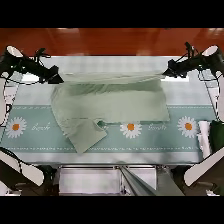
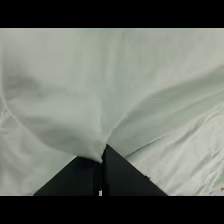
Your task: Fold the shirts.
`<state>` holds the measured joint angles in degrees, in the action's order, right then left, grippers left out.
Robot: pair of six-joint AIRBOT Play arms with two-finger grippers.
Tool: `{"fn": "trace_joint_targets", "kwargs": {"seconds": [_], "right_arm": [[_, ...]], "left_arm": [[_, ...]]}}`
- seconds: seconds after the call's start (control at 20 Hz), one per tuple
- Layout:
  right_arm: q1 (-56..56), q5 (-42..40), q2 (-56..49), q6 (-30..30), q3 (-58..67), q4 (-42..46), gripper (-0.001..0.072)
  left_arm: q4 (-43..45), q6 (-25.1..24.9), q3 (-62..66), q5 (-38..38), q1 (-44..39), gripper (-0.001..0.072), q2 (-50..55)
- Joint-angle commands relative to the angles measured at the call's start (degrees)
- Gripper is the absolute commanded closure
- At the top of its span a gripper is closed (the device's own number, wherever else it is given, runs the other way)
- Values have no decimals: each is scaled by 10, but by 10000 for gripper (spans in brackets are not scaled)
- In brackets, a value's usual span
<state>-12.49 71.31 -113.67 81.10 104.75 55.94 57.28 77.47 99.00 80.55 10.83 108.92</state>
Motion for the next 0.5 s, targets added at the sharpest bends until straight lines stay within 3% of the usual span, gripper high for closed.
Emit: {"fn": "trace_joint_targets", "kwargs": {"seconds": [0.0,0.3,0.35,0.4,0.45], "right_arm": [[4,26,-16,4,0,12,689],[4,39,-26,6,0,13,682],[4,40,-26,8,0,12,579],[4,44,-26,11,0,4,363],[3,53,-25,11,1,-7,302]], "left_arm": [[17,9,-6,33,-3,684,1],[17,6,-54,41,-3,684,1],[17,7,-55,41,-3,681,1],[17,12,-54,45,-3,596,1],[17,13,-51,61,-3,329,0]]}}
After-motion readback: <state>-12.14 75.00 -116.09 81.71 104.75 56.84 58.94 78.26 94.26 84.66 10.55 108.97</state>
